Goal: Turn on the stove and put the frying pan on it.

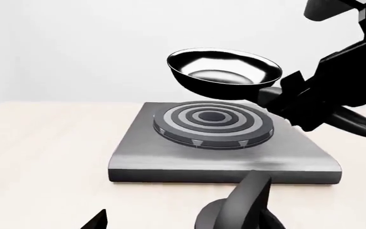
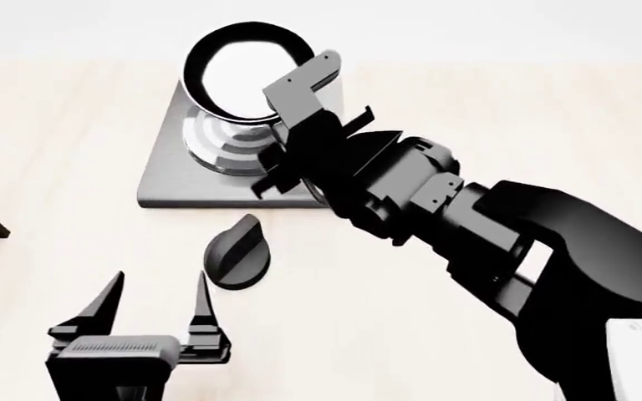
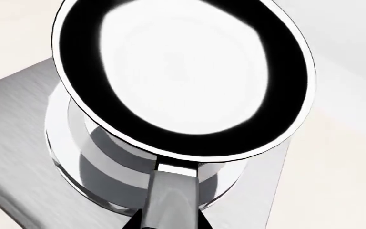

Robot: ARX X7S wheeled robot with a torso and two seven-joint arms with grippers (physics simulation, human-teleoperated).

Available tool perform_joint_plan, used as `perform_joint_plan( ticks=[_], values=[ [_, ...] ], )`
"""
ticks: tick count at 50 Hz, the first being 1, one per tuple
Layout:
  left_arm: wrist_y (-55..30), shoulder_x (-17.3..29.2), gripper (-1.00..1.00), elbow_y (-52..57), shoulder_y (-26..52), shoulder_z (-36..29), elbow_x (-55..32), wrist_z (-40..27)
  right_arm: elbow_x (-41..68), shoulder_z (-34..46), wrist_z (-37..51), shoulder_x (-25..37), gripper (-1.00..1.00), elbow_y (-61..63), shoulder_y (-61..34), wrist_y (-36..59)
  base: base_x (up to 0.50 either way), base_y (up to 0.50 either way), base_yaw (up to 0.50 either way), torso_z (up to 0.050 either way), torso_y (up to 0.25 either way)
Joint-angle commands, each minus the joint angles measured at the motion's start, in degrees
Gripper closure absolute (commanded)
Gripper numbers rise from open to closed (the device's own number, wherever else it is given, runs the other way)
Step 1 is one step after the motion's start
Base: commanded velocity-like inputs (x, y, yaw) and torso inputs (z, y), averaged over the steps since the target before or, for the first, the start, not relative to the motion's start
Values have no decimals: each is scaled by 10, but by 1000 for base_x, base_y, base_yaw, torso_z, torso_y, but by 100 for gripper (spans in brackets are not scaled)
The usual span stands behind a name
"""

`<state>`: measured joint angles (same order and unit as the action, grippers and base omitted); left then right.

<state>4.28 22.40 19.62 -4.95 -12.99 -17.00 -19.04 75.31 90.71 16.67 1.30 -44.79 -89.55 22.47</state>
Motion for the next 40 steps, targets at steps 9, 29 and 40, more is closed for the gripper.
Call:
perform_joint_plan(
  ticks=[9, 29, 40],
  values=[
    [36, -8, -100, 1, -11, 15, 15, 11, -39, -18, 8, -13, 100, 18, 7, -13, 0, 0, 0, 2, 2],
    [40, -4, -100, -5, -14, 17, 3, 12, -58, -18, 10, -13, 100, 20, 25, 17, 0, 0, 0, 0, 2],
    [40, -2, -100, -4, -14, 17, 0, 11, -67, -18, -6, -13, 100, 23, 36, 23, 0, 0, 0, 1, 1]
  ],
)
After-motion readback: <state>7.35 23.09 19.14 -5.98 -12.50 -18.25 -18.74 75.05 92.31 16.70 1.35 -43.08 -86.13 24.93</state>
